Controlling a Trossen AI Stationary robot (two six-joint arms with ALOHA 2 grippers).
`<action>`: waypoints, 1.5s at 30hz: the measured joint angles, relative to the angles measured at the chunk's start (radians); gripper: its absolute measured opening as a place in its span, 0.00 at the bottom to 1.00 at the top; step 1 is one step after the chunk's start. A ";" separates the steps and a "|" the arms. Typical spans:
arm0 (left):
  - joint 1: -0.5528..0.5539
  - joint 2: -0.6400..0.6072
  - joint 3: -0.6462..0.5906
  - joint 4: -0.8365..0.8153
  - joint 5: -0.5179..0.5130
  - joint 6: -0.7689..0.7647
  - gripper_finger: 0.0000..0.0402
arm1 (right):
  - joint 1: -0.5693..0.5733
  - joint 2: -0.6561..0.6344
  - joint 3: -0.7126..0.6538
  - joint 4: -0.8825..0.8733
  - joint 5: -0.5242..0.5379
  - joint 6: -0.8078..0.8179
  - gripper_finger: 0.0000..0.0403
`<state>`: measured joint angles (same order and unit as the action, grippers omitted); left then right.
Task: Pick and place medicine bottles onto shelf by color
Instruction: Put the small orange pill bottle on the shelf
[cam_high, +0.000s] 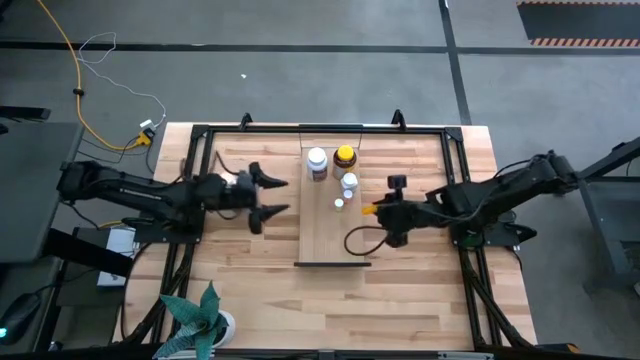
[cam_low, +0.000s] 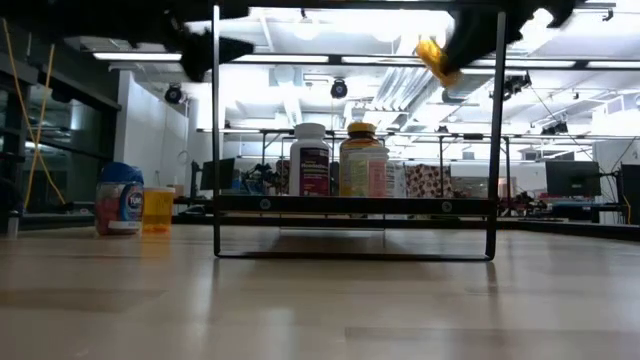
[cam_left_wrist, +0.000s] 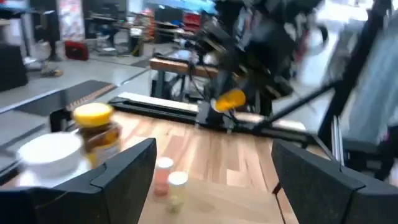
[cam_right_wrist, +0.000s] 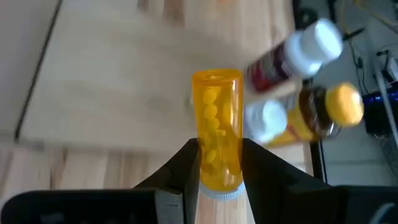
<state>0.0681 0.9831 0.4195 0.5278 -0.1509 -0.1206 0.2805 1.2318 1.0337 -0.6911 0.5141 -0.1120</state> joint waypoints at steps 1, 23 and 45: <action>-0.013 0.039 0.022 0.000 0.000 0.034 0.77 | -0.006 0.008 0.007 0.038 -0.001 0.000 0.23; -0.169 0.583 0.387 -0.008 -0.158 0.393 0.77 | -0.101 0.248 0.027 0.241 -0.344 0.242 0.23; -0.117 0.610 0.396 -0.015 -0.031 0.255 0.76 | -0.103 0.247 0.027 0.411 -0.418 0.156 0.23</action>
<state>-0.0484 1.5927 0.8154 0.5131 -0.1822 0.1346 0.1780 1.4784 1.0611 -0.2798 0.0963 0.0444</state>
